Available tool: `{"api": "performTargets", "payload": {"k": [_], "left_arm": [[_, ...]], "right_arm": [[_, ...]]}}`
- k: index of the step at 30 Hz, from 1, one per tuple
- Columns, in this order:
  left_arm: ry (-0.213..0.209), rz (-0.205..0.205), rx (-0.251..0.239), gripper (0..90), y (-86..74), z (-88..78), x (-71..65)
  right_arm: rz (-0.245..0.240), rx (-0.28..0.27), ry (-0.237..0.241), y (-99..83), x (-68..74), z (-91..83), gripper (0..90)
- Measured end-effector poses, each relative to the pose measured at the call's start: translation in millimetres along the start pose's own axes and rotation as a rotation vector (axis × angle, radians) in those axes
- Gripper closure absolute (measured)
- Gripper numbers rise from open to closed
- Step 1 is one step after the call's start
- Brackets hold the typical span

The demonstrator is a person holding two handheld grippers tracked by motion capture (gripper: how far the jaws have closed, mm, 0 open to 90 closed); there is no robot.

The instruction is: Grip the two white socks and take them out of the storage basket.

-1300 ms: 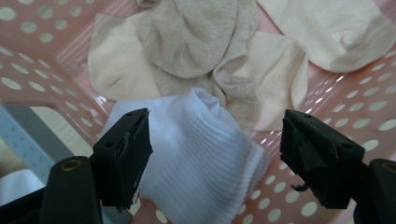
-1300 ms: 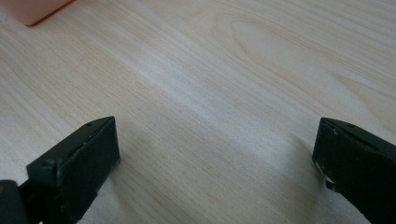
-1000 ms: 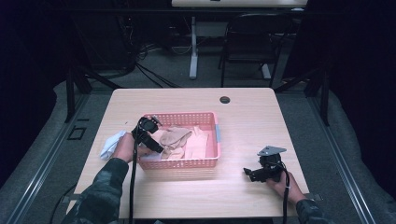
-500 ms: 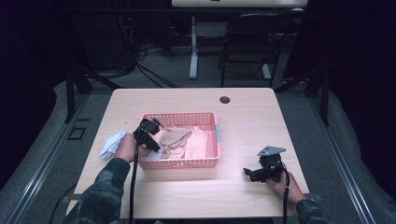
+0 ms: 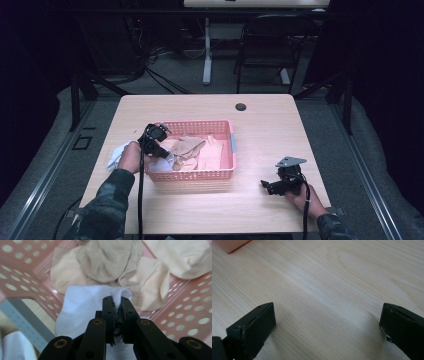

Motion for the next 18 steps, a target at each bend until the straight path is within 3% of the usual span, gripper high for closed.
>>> {"api": "performTargets", "payload": {"k": [11, 18], "left_arm": [[0.036, 0.011, -0.098, 83.6, 16.8, -39.7, 6.0], [0.043, -0.003, -0.149, 83.7, 24.1, -57.9, 11.8]], "right_arm": [[0.0, 0.0, 0.0, 0.0, 0.1, 0.0, 0.0], [0.0, 0.0, 0.0, 0.0, 0.1, 0.0, 0.0]]}}
Point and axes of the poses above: each handheld gripper's, and its own axes: z roughly forward along the jaws, y roughly out of its top, x roughly to its left, the point moved 3 cm from there along z, roughly forward along the jaws, and after that the axes turned 15 degrees about y, right-handed, at the moved point
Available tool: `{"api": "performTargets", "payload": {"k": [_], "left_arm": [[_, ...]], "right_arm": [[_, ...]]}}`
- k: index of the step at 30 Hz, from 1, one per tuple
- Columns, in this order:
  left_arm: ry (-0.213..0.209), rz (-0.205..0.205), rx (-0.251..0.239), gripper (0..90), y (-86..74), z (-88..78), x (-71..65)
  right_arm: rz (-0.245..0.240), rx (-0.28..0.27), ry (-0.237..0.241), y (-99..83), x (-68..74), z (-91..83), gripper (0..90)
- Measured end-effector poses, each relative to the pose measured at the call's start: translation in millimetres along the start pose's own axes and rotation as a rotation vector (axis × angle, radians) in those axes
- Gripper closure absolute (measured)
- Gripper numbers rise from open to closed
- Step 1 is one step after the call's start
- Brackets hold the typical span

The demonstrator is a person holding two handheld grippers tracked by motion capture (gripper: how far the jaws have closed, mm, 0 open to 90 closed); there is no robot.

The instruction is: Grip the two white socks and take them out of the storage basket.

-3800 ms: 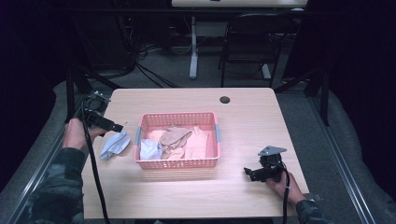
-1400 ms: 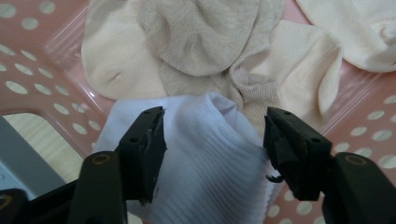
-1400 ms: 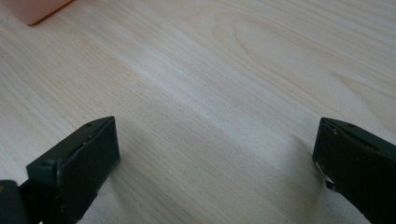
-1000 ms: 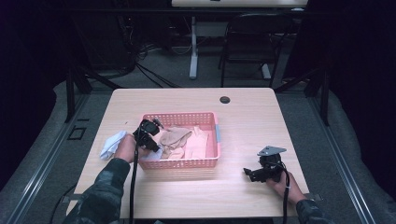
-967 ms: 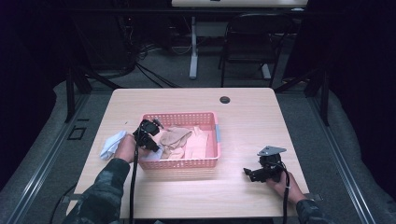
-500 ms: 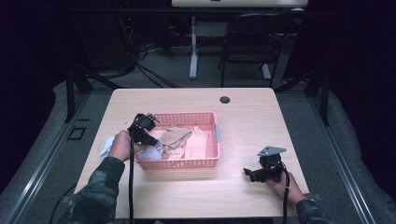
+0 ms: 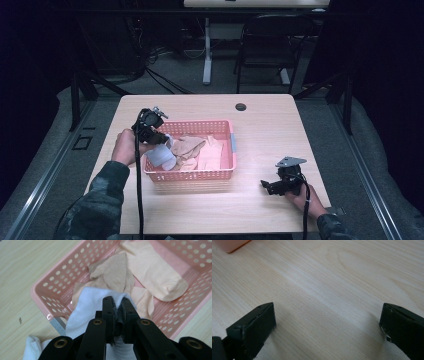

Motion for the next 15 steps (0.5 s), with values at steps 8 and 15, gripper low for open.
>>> {"api": "performTargets", "payload": {"k": [8, 15], "left_arm": [[0.009, -0.01, -0.048, 83.7, 10.3, -18.9, 7.0], [0.017, -0.036, -0.088, 83.7, 17.2, -33.2, 15.8]], "right_arm": [[0.0, -0.001, 0.0, 0.0, 0.0, 0.0, 0.0], [0.0, -0.001, 0.0, 0.0, 0.0, 0.0, 0.0]]}}
Point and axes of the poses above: each handheld gripper's, and its own axes: z roughly forward along the jaws, y roughly out of its top, x roughly to its left, the point moved 3 cm from there along z, roughly forward along the jaws, and after that the axes turned 15 degrees about y, right-handed, at the moved point
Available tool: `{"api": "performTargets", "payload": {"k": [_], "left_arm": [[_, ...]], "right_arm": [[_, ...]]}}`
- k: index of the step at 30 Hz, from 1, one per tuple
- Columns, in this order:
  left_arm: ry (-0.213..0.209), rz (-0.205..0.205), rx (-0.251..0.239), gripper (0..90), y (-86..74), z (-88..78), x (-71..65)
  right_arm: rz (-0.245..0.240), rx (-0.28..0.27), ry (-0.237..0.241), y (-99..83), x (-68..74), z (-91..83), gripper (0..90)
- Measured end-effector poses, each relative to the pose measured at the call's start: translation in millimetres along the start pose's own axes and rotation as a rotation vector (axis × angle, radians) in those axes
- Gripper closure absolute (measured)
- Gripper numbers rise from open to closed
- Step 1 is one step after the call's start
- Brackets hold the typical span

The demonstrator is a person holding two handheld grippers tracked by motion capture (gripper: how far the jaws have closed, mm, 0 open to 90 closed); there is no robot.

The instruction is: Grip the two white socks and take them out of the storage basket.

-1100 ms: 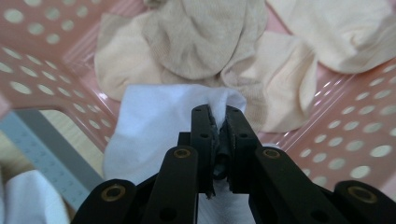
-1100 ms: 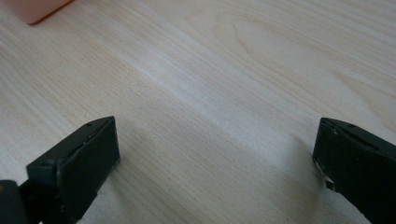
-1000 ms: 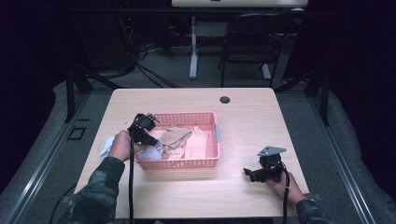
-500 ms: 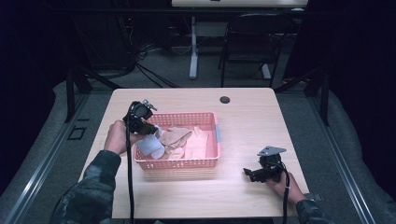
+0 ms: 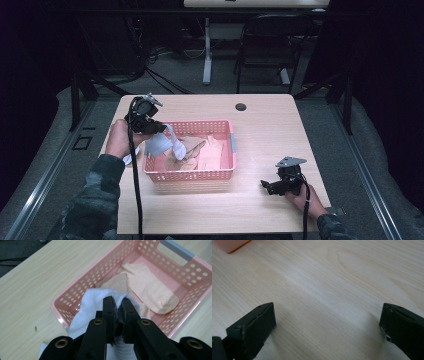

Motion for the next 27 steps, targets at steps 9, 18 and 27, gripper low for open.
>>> {"api": "performTargets", "payload": {"k": [9, 18, 27], "left_arm": [[0.021, -0.005, -0.021, 83.7, 6.3, -13.6, 9.4], [0.052, -0.032, -0.042, 83.7, 8.6, -33.2, 27.6], [0.102, -0.078, -0.058, 83.7, 2.1, -53.4, 55.0]], "right_arm": [[0.0, 0.0, 0.0, 0.0, 0.0, 0.0, 0.0], [0.001, 0.001, 0.0, 0.0, 0.1, 0.0, 0.0], [-0.001, 0.002, -0.001, -0.1, -0.1, -0.1, 0.0]]}}
Point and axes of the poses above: each handheld gripper's, and its own axes: z roughly forward along the jaws, y roughly out of its top, x roughly to its left, the point moved 3 cm from there along z, roughly forward along the jaws, and after that the axes turned 15 degrees about y, right-handed, at the moved point
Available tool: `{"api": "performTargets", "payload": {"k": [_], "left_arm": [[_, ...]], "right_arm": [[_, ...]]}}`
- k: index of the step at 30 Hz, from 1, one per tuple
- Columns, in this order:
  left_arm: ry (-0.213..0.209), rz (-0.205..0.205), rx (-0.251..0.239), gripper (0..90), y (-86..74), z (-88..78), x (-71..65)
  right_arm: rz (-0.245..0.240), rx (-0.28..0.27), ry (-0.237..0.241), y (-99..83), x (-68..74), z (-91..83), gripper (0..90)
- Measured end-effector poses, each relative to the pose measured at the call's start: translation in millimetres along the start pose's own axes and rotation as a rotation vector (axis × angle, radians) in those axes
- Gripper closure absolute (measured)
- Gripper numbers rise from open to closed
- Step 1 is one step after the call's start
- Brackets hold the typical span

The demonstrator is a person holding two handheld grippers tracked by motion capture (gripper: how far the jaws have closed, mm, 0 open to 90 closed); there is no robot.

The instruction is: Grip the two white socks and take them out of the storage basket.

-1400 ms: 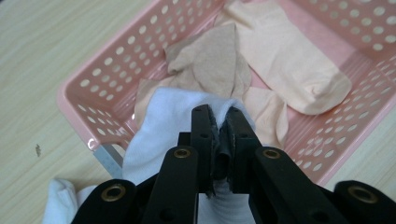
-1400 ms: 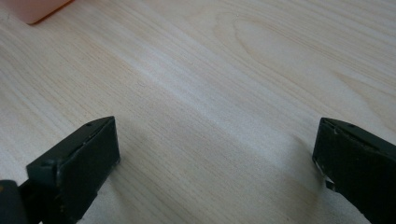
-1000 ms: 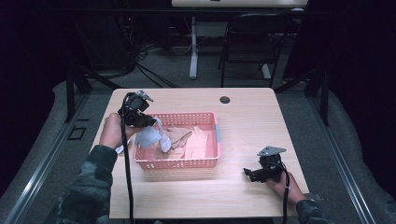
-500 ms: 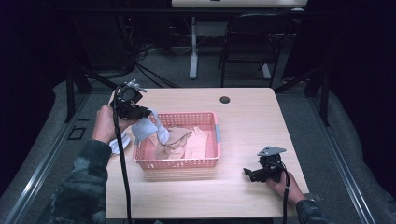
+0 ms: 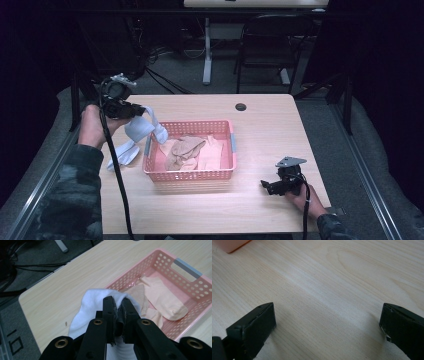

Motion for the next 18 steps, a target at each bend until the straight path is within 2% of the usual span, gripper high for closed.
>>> {"api": "performTargets", "payload": {"k": [4, 12, 18], "left_arm": [[0.029, -0.011, 0.01, 83.7, -4.7, -5.5, 13.3], [0.073, -0.068, 0.013, 83.7, -20.3, -17.7, 41.8], [0.101, -0.103, 0.034, 83.7, -35.2, -18.0, 57.4]], "right_arm": [[0.0, 0.0, 0.0, 0.0, 0.0, 0.0, 0.0], [0.0, 0.0, 0.0, -0.1, 0.0, -0.1, 0.0], [0.0, 0.0, 0.0, -0.1, 0.0, -0.1, 0.0]]}}
Point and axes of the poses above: each handheld gripper's, and its own axes: z roughly forward along the jaws, y roughly out of its top, x roughly to its left, the point moved 3 cm from there along z, roughly forward along the jaws, and after that the axes turned 15 degrees about y, right-handed, at the moved point
